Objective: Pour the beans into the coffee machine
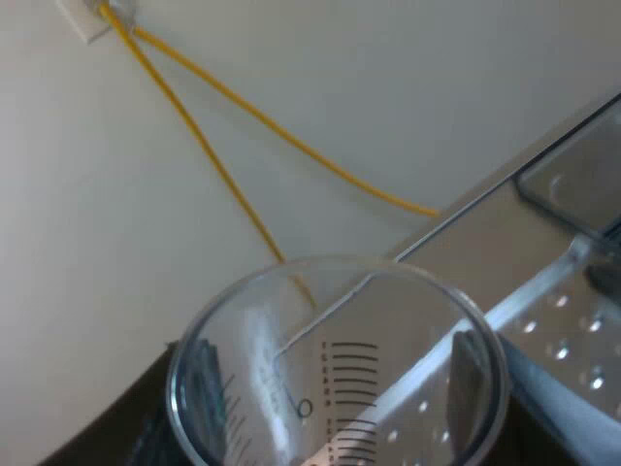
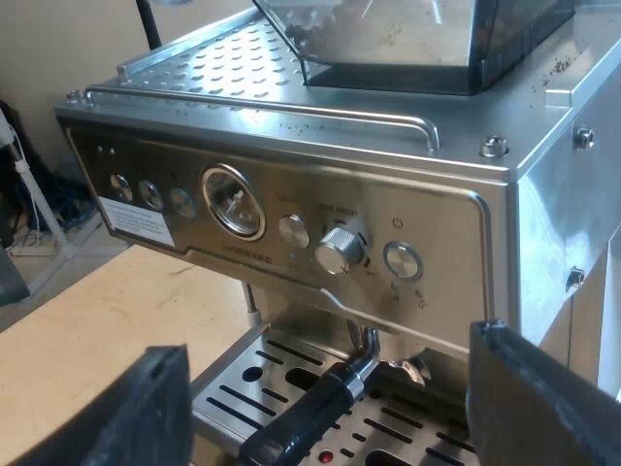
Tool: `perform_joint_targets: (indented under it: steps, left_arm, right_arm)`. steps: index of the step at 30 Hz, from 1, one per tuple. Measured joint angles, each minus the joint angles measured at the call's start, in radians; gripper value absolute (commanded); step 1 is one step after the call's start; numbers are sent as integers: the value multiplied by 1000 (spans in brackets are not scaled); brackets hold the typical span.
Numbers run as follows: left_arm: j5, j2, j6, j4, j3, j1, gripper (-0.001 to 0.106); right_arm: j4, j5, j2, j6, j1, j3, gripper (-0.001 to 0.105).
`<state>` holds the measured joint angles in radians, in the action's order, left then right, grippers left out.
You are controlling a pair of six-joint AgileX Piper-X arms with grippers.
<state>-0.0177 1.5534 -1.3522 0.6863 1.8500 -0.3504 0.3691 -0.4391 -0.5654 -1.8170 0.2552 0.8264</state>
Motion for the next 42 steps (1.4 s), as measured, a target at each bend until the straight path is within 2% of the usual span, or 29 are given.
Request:
perform_joint_targets:
  steps: [4, 15, 19, 31, 42]
  left_arm:
    - [-12, 33, 13, 0, 34, -35, 33]
    - [-21, 120, 28, 7, 124, -56, 33]
    - [-56, 151, 68, 5, 170, -69, 33]
    - [-110, 205, 152, -9, 209, -129, 33]
    - [-153, 207, 229, -45, 214, -136, 33]
  right_arm:
    - [0, 0, 0, 0, 0, 0, 62]
    - [0, 0, 0, 7, 0, 0, 62]
    - [0, 0, 0, 9, 0, 0, 62]
    - [-2, 0, 0, 15, 0, 0, 62]
    - [-6, 0, 0, 25, 0, 0, 62]
